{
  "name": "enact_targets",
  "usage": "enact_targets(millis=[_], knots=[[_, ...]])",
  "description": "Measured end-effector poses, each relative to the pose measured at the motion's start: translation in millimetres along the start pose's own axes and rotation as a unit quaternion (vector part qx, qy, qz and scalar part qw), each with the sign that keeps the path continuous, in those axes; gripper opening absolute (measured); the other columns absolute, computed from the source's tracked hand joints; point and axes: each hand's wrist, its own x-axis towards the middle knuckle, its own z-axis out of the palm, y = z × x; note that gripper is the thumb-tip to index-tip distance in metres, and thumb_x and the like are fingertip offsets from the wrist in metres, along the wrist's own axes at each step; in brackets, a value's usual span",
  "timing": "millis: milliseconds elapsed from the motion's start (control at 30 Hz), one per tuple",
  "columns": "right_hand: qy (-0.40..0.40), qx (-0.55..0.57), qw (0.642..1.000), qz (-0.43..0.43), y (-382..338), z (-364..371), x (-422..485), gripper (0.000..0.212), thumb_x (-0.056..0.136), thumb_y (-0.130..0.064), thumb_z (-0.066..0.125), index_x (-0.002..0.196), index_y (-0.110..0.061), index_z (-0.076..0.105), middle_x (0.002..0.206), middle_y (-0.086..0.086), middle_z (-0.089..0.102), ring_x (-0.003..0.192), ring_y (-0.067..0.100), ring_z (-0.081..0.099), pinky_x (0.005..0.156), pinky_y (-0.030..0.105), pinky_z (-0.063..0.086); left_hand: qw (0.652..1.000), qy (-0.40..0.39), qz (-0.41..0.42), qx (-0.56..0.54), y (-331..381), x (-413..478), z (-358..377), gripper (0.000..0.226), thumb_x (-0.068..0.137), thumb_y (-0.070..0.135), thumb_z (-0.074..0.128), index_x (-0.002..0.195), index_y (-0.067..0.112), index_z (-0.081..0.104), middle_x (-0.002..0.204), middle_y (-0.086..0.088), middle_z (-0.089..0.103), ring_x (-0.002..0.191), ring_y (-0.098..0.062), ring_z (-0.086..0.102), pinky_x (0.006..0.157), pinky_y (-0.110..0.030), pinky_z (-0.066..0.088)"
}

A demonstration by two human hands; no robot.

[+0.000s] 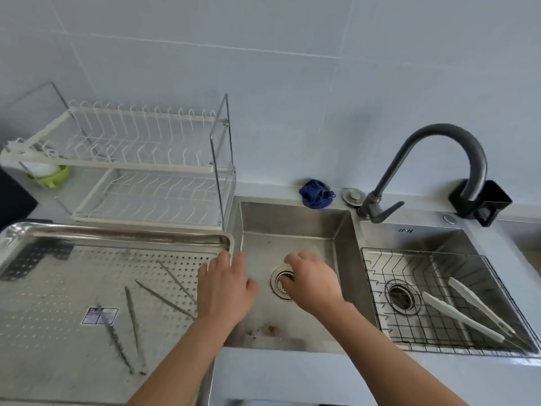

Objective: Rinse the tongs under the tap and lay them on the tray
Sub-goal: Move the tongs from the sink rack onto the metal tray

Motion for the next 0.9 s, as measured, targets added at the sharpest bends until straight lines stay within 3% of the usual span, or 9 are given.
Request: enact_targets(millis=[133,267,367,433,667,900], knots=[[0.014,-0.004,0.999,0.048,45,-16,-17,0.034,0.095,-0.038,0.058,0.122,-0.018,0.061,0.117,0.001,0.063,0.115,0.025,0.057,0.086,0.039,0.054,0.999,-0.004,0.05,-0.003,48,9,6,0.043,0.089,0.043,0.051,0.126,0.021,0.054,0.114,-0.003,0.06,0.102,-0.024,0.058,0.094,-0.04,0.042],[0.023,-0.008,0.997,0.076,96,-29,-32,0.035,0.095,-0.04,0.06,0.122,-0.018,0.061,0.112,0.001,0.063,0.11,0.025,0.058,0.08,0.034,0.05,0.996,-0.018,0.092,-0.006,103,14,16,0.048,0.086,0.041,0.056,0.128,0.018,0.056,0.111,-0.007,0.061,0.098,-0.028,0.059,0.091,-0.041,0.043],[0.021,-0.009,0.995,0.098,137,-40,-41,0.026,0.091,-0.035,0.059,0.11,-0.016,0.061,0.101,0.001,0.059,0.105,0.028,0.059,0.071,0.032,0.044,0.994,-0.023,0.108,0.001,149,14,24,0.047,0.083,0.039,0.062,0.125,0.017,0.062,0.104,-0.007,0.063,0.092,-0.029,0.062,0.086,-0.043,0.045],[0.021,-0.003,0.993,0.116,168,-47,-50,0.027,0.091,-0.034,0.059,0.112,-0.016,0.062,0.102,0.002,0.061,0.105,0.028,0.059,0.076,0.035,0.049,0.992,-0.025,0.125,-0.004,180,13,32,0.046,0.083,0.037,0.062,0.124,0.016,0.064,0.103,-0.008,0.064,0.091,-0.029,0.063,0.087,-0.043,0.046],[0.008,-0.013,0.983,0.183,293,-64,-82,0.028,0.093,-0.034,0.06,0.117,-0.02,0.063,0.109,-0.001,0.065,0.106,0.022,0.059,0.08,0.034,0.052,0.985,-0.029,0.17,-0.023,277,10,85,0.055,0.092,0.045,0.051,0.14,0.018,0.049,0.119,-0.005,0.058,0.109,-0.024,0.056,0.101,-0.04,0.044],[-0.032,-0.087,0.97,0.223,391,-60,-96,0.045,0.092,-0.041,0.065,0.129,-0.019,0.055,0.129,0.004,0.059,0.119,0.025,0.05,0.093,0.037,0.052,0.99,-0.046,0.136,-0.006,321,14,134,0.06,0.091,0.044,0.055,0.142,0.013,0.047,0.138,-0.016,0.049,0.132,-0.034,0.045,0.112,-0.047,0.037]])
